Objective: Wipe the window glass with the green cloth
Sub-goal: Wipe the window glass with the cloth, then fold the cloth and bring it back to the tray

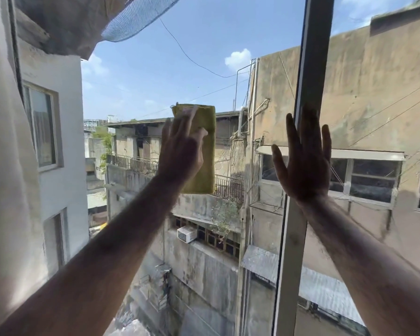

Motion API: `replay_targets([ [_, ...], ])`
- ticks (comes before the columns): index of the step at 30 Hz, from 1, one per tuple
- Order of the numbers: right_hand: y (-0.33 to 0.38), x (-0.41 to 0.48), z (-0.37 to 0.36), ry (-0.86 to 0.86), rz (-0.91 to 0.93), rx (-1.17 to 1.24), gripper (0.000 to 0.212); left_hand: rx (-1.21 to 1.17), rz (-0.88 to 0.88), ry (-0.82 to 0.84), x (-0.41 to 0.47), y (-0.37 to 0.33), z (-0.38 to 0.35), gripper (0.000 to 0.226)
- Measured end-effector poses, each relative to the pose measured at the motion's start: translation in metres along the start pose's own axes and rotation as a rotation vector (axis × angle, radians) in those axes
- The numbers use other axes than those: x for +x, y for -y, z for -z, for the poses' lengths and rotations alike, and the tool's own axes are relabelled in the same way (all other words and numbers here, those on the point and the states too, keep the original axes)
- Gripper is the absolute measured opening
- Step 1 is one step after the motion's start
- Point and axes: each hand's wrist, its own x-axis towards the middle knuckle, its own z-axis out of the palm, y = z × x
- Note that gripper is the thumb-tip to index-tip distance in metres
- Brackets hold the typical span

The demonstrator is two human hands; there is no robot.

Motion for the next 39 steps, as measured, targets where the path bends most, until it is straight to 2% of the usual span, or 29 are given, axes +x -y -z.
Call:
replay_targets([
  [2,0.000,0.000,0.002,0.003,-0.005,0.009,0.069,-0.028,0.012,0.051,0.015,0.000,0.007,0.020],
  [6,0.001,0.000,0.004,0.004,-0.007,0.033,0.069,-0.009,0.075,0.104,0.032,0.003,0.020,0.057],
  [9,-0.001,0.000,0.002,0.013,-0.006,0.038,0.069,0.016,0.090,0.097,0.040,0.002,0.027,0.073],
  [10,-0.001,-0.001,0.001,0.015,-0.004,0.030,0.069,0.028,0.088,0.111,0.043,0.002,0.028,0.074],
  [14,-0.002,-0.002,0.000,0.038,0.005,0.030,0.070,-0.036,0.078,0.169,0.044,0.008,0.031,0.049],
  [21,-0.003,-0.001,0.018,0.206,0.009,0.081,0.076,-0.181,0.126,0.181,0.012,0.020,0.047,0.060],
  [24,0.009,0.001,0.037,0.229,-0.069,0.242,0.079,-0.300,0.173,0.125,0.002,0.022,0.059,0.053],
  [26,0.027,-0.005,0.052,0.220,-0.024,0.399,0.082,-0.428,0.239,0.122,-0.005,0.020,0.068,0.045],
  [28,0.047,-0.016,0.063,0.299,0.005,0.617,0.090,-0.554,0.300,0.125,-0.013,0.016,0.075,0.044],
  [30,0.070,-0.028,0.071,0.434,-0.156,0.833,0.098,-0.674,0.384,0.129,-0.025,0.012,0.080,0.043],
  [32,0.087,-0.039,0.076,0.578,-0.471,1.053,0.091,-0.801,0.493,0.142,-0.041,0.008,0.084,0.039],
  [34,0.090,-0.055,0.073,0.668,-0.715,1.267,0.059,-0.907,0.608,0.194,-0.063,0.010,0.084,0.040],
  [36,0.088,-0.082,0.073,0.712,-0.867,1.381,0.025,-0.997,0.716,0.298,-0.092,0.014,0.079,0.045],
  [39,0.091,-0.139,0.082,0.826,-1.065,1.456,0.014,-1.114,0.863,0.486,-0.153,0.023,0.063,0.041],
])
